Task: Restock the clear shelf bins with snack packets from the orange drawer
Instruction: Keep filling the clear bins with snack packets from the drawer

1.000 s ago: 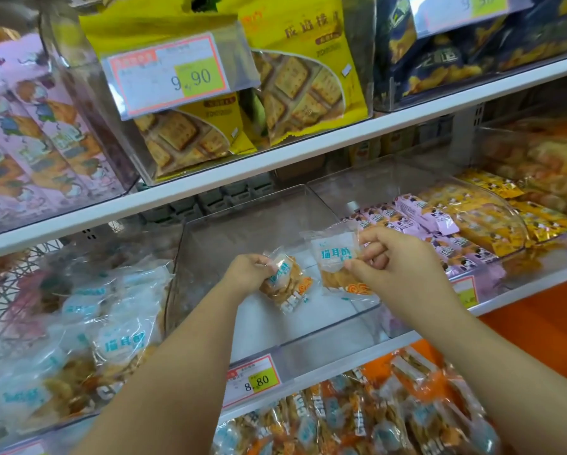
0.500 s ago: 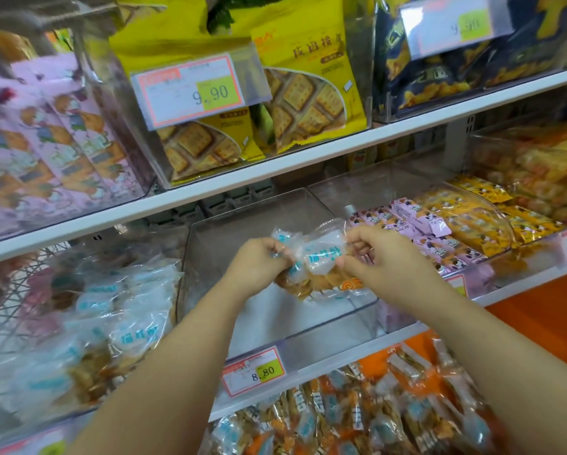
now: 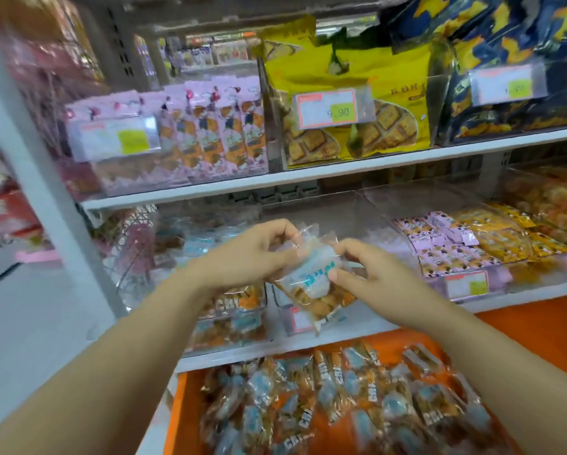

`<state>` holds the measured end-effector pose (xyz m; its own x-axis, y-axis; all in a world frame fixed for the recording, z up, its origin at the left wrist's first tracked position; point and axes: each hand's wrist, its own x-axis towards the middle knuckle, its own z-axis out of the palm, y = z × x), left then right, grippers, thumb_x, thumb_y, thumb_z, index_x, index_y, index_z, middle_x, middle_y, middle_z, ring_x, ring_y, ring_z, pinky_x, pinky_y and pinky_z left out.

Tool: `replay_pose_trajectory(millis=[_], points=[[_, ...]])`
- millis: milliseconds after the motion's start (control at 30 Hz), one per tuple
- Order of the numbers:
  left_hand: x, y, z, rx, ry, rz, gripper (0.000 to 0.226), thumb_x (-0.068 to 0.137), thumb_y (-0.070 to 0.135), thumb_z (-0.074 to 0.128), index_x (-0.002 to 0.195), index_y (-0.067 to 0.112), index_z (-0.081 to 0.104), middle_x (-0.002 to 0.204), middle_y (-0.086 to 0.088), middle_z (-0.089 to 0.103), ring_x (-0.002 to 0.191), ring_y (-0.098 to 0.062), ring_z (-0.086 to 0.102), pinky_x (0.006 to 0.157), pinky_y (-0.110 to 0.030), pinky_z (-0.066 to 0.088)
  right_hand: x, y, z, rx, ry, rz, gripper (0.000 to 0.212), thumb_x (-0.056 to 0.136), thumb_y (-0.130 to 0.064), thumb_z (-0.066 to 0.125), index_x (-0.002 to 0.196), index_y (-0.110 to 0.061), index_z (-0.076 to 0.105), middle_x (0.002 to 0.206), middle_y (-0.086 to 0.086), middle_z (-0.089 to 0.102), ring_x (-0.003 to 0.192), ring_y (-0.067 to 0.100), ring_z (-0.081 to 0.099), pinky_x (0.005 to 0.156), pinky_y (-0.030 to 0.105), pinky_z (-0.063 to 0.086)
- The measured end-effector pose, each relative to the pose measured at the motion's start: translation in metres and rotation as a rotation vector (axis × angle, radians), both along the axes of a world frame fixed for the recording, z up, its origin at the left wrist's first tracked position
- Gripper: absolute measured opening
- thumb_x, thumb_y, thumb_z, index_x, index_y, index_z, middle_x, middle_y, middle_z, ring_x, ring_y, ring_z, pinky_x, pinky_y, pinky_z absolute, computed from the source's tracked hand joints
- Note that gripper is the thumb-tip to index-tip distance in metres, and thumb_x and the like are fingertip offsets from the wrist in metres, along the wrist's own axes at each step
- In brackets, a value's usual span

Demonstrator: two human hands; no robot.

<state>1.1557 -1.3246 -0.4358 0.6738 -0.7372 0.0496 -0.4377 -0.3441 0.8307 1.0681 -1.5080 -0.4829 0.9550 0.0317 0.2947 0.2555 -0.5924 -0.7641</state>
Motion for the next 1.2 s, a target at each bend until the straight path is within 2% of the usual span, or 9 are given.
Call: replay_pose_trajectory(millis=[100,233,333,400,600,700,833,1000,1200], points=[[-0.008,0.033,0.013,0.043,-0.022,0.018,0.012,0.095,0.023,0.056,0.1,0.013,0.055,0.071,0.006,0.05,0.055,-0.011,0.035,0.051,-0.022,0.031,-0.001,0.03,0.013,0.01,-0.036,0.056,0.007,0.093,-0.026,0.056,0.091,-0.033,0.054,0.118,-0.019,0.05,0.136,0.008,0.034,0.098,0.033,0.037],[-0.014,0.071,0.029,-0.044,-0.022,0.105,0.017,0.094,0.024,0.057,0.109,0.016,0.058,0.071,0.013,0.053,0.051,-0.002,0.042,0.051,-0.016,0.035,0.009,0.068,0.036,0.017,-0.062,0.149,0.01,0.091,-0.021,0.057,0.1,-0.019,0.06,0.102,-0.007,0.066,0.1,0.005,0.06,0.089,0.034,0.049],[-0.012,0.1,0.041,-0.222,0.024,0.189,0.034,0.086,0.038,0.064,0.118,0.031,0.056,0.108,0.01,0.063,0.086,0.006,0.061,0.07,-0.016,0.048,0.025,0.091,0.049,0.024,-0.151,0.141,0.016,0.089,-0.014,0.061,0.099,-0.001,0.06,0.098,0.011,0.065,0.093,0.014,0.06,0.084,0.027,0.046],[-0.007,0.12,0.043,-0.409,0.112,0.249,0.048,0.075,0.047,0.076,0.118,0.038,0.055,0.122,0.006,0.063,0.11,-0.011,0.061,0.09,-0.034,0.049,0.032,0.108,0.057,0.1,-0.181,0.152,0.008,0.088,-0.012,0.063,0.094,-0.006,0.063,0.094,0.005,0.067,0.087,0.005,0.062,0.08,0.023,0.048],[-0.004,0.169,0.023,-0.711,0.185,0.297,0.074,0.059,0.038,0.086,0.124,0.027,0.053,0.132,-0.003,0.058,0.12,-0.021,0.055,0.099,-0.03,0.043,0.055,0.155,0.052,0.221,-0.192,0.15,0.003,0.09,-0.015,0.063,0.09,-0.017,0.064,0.095,-0.004,0.068,0.094,0.009,0.063,0.09,0.031,0.05],[-0.008,0.191,0.012,-0.604,0.052,0.306,0.053,0.071,0.012,0.078,0.116,0.029,0.054,0.109,0.011,0.07,0.106,-0.008,0.064,0.086,-0.02,0.052,0.063,0.178,0.042,0.312,-0.167,0.178,0.008,0.088,-0.012,0.064,0.091,-0.02,0.066,0.095,-0.005,0.07,0.093,0.01,0.065,0.09,0.034,0.052],[-0.007,0.213,-0.007,-0.408,-0.057,0.363,0.065,0.072,0.032,0.081,0.129,0.025,0.051,0.121,0.006,0.065,0.113,-0.014,0.062,0.098,-0.039,0.05,0.074,0.205,0.039,0.406,-0.186,0.228,0.019,0.087,-0.009,0.065,0.087,-0.029,0.064,0.087,-0.013,0.07,0.086,0.003,0.066,0.077,0.02,0.052],[0.0,0.236,-0.026,-0.4,-0.158,0.559,0.063,0.065,0.044,0.072,0.124,0.03,0.055,0.117,0.009,0.067,0.11,-0.012,0.062,0.099,-0.045,0.047,0.098,0.231,0.032,0.385,-0.098,0.26,0.03,0.081,-0.009,0.072,0.095,-0.023,0.049,0.101,0.0,0.067,0.097,0.014,0.066,0.081,0.028,0.056],[0.002,0.241,-0.053,-0.212,-0.378,0.719,0.054,0.075,0.028,0.079,0.114,0.046,0.047,0.11,0.027,0.059,0.104,0.013,0.052,0.083,-0.001,0.038,0.126,0.228,0.037,-0.146,-0.099,0.327,0.08,0.076,-0.02,0.077,0.138,-0.038,0.03,0.097,-0.017,0.057,0.1,-0.004,0.051,0.079,0.002,0.035]])
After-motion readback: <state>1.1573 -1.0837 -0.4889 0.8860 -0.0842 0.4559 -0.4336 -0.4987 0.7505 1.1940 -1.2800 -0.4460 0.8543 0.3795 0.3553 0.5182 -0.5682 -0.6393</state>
